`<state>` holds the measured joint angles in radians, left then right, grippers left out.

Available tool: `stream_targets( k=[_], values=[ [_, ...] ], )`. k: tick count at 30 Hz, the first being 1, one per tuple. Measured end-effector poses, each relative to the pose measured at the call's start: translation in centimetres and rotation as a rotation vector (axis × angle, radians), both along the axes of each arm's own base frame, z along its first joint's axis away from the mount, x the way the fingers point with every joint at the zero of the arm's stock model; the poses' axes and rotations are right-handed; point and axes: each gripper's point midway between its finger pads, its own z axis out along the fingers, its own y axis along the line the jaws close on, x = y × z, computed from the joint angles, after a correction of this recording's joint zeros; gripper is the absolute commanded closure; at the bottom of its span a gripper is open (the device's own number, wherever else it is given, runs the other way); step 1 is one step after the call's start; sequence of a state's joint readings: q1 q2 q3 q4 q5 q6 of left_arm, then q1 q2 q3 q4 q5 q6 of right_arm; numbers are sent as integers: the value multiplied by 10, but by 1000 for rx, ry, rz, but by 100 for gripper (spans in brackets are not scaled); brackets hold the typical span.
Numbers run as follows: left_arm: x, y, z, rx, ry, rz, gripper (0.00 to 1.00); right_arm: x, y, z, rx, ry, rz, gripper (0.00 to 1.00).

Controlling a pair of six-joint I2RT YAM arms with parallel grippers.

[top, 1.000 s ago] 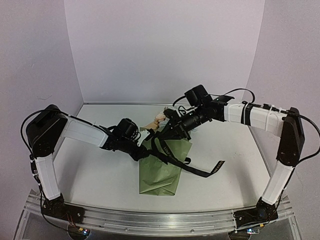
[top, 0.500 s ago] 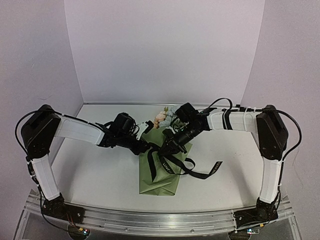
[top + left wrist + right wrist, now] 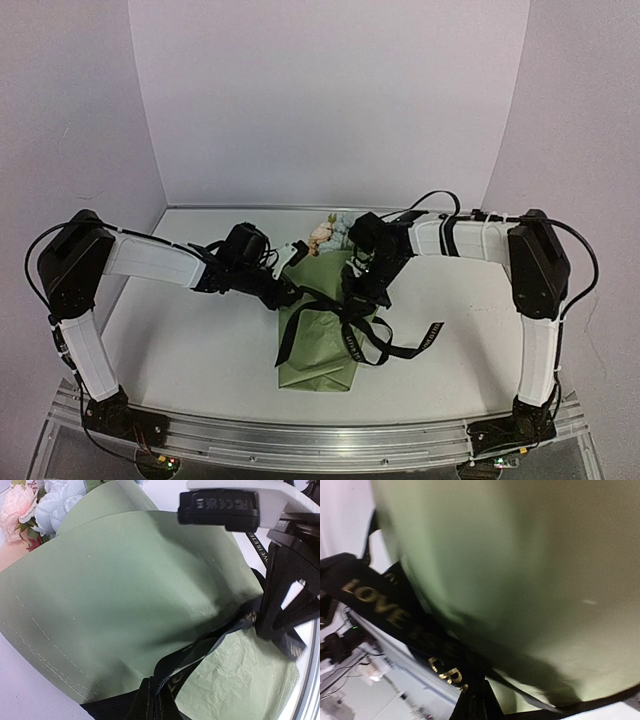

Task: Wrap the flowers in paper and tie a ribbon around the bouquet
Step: Cross the ribbon over the folded bouquet.

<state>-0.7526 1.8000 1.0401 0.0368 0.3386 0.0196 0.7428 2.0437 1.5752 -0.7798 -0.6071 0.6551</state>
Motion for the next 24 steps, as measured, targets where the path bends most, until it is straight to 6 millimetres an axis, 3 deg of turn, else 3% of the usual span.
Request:
stream_targets(
  k=[4, 10, 14, 19, 24],
  values=[
    [-2, 1, -2, 7, 8, -5, 100, -1, -28, 0, -107, -89, 18, 100],
    [-3, 1, -2, 10, 13, -11, 100, 5, -45, 33, -133, -221, 29, 100],
    [-3, 0, -1, 11, 17, -13, 100, -4, -37, 36, -122, -227, 60, 100],
    [-3, -3, 4, -2, 16, -22, 100, -25, -11, 29, -88, -182, 119, 100],
    [-3, -5, 7, -9, 19, -32, 100, -22, 9, 9, -74, -125, 95, 100]
  ],
)
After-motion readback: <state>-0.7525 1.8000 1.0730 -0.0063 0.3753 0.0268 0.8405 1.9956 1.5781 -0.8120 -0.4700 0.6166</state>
